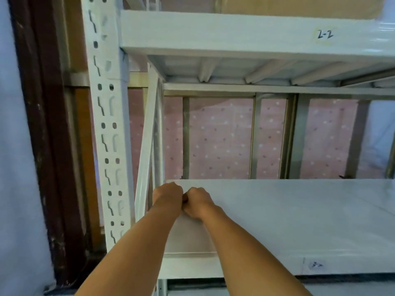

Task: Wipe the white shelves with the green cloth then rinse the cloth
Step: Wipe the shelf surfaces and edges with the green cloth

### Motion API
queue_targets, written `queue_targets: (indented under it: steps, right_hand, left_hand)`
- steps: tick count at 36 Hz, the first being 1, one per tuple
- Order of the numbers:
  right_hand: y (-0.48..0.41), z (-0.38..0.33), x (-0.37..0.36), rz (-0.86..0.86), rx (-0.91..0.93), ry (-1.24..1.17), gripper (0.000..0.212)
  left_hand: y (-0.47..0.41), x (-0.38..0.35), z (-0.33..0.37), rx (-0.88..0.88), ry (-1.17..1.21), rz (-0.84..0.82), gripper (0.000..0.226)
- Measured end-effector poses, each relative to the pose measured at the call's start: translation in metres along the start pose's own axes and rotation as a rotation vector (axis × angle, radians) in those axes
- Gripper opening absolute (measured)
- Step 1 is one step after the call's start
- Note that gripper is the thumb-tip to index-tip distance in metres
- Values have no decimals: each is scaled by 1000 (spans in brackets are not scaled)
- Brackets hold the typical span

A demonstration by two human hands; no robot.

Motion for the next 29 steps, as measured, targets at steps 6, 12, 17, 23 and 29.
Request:
queue_targets:
  steps: [6, 12, 17, 23, 29]
  right_hand:
    - [35, -9, -7, 9, -36, 51, 27]
    - [66, -19, -14, 19, -60, 50, 26]
    - [89, -21, -16, 6, -30, 68, 27]
    - [112, -21, -16, -6, 22, 79, 29]
    - [139, -17, -13, -10, 68, 69, 29]
  left_hand:
    - [31, -7, -12, -58, 52, 18, 21]
    - [69, -1, -16, -62, 103, -8, 23]
    - [95, 0, -18, -62, 130, 0, 22]
    - [124, 0, -19, -19, 163, 12, 20]
    - [150, 1, -13, 42, 191, 21, 21]
Point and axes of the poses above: each hand's wrist, its own y-axis away from the middle knuckle, its own x-axis out of the back of the hand, z = x × y, the point moved 1 cm from there along -y, towards the middle knuckle, and after that the axes turned 12 degrees about -z, right-handed, at the moved point
